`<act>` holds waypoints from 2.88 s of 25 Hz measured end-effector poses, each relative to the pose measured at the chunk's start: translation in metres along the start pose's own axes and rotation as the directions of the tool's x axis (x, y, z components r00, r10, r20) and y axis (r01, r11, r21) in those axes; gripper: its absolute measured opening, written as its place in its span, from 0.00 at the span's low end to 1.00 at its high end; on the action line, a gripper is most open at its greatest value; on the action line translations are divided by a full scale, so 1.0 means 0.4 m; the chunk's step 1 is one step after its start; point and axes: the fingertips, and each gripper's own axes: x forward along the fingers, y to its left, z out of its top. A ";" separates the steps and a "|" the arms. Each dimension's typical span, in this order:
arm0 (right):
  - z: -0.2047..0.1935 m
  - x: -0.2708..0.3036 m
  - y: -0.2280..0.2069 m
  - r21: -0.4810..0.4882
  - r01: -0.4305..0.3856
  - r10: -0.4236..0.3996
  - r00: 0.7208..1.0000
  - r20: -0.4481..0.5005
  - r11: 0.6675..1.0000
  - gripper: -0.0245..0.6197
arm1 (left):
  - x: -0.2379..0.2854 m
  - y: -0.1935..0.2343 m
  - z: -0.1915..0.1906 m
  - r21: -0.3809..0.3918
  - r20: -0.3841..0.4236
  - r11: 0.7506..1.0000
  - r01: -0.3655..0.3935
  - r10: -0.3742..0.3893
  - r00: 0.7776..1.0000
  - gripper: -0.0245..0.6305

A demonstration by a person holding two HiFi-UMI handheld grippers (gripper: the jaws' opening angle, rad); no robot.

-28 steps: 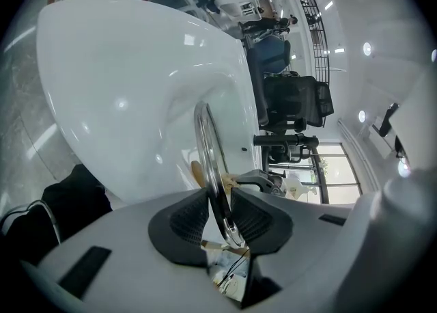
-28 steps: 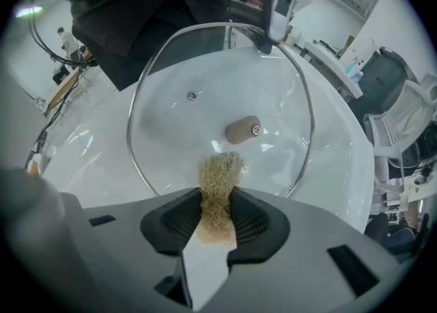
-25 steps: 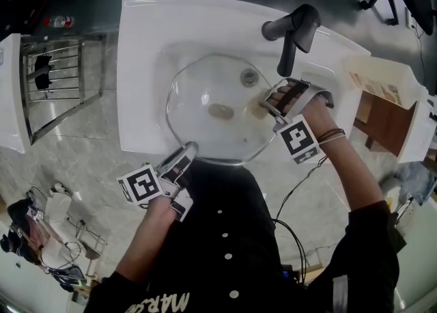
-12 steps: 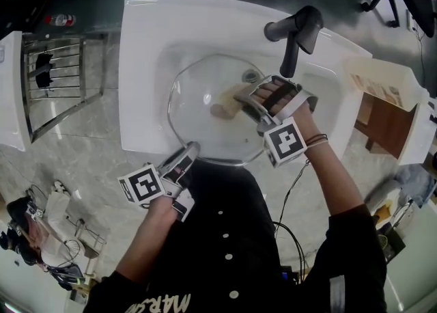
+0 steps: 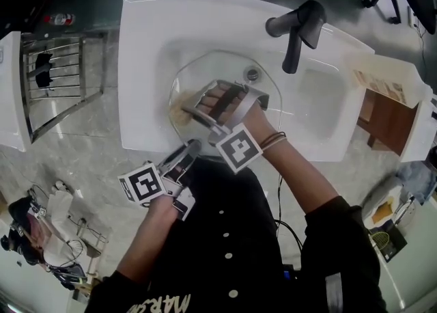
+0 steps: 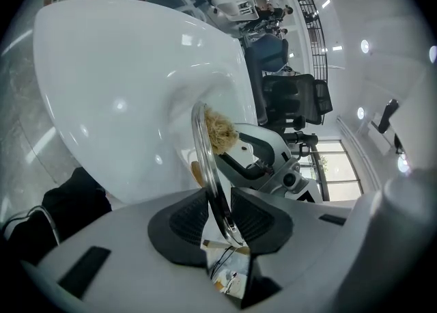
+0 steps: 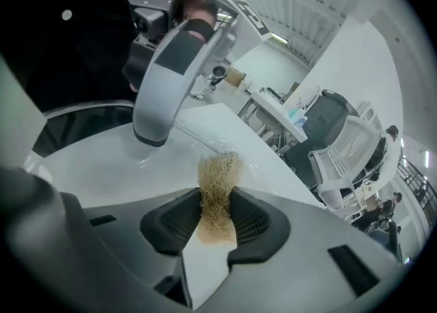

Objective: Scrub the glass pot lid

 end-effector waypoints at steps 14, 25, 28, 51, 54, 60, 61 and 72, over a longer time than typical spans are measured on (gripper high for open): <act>-0.033 -0.020 0.079 -0.091 -0.239 0.235 0.971 -0.053 0.967 0.25 | 0.012 -0.011 0.001 0.021 -0.019 0.999 0.042 -0.041 0.999 0.22; -0.092 -0.127 0.177 -0.086 -0.329 0.319 0.941 -0.110 0.940 0.25 | 0.009 -0.014 -0.001 -0.015 -0.013 0.999 0.049 -0.049 0.999 0.22; -0.108 -0.156 0.197 -0.098 -0.353 0.340 0.932 -0.127 0.930 0.25 | 0.009 -0.016 0.002 -0.013 -0.016 0.999 0.051 -0.051 0.999 0.22; -0.216 -0.372 0.332 -0.114 -0.642 0.610 0.760 -0.225 0.758 0.25 | 0.009 -0.022 0.004 -0.016 -0.007 0.998 0.058 -0.058 0.998 0.22; -0.213 -0.385 0.339 -0.119 -0.667 0.633 0.739 -0.230 0.735 0.25 | 0.009 -0.022 0.004 -0.013 -0.002 0.998 0.061 -0.061 0.998 0.22; -0.194 -0.364 0.280 -0.086 -0.576 0.550 0.807 -0.215 0.813 0.25 | 0.007 -0.022 0.001 -0.023 -0.010 0.997 0.074 -0.075 0.997 0.21; -0.187 -0.346 0.256 -0.072 -0.525 0.502 0.841 -0.203 0.848 0.25 | 0.008 -0.022 0.000 -0.025 -0.012 0.996 0.082 -0.082 0.997 0.21; 0.028 -0.174 0.131 -0.099 -0.202 0.203 0.979 0.004 0.974 0.25 | 0.006 -0.049 0.007 -0.221 0.074 0.942 0.253 -0.242 0.967 0.19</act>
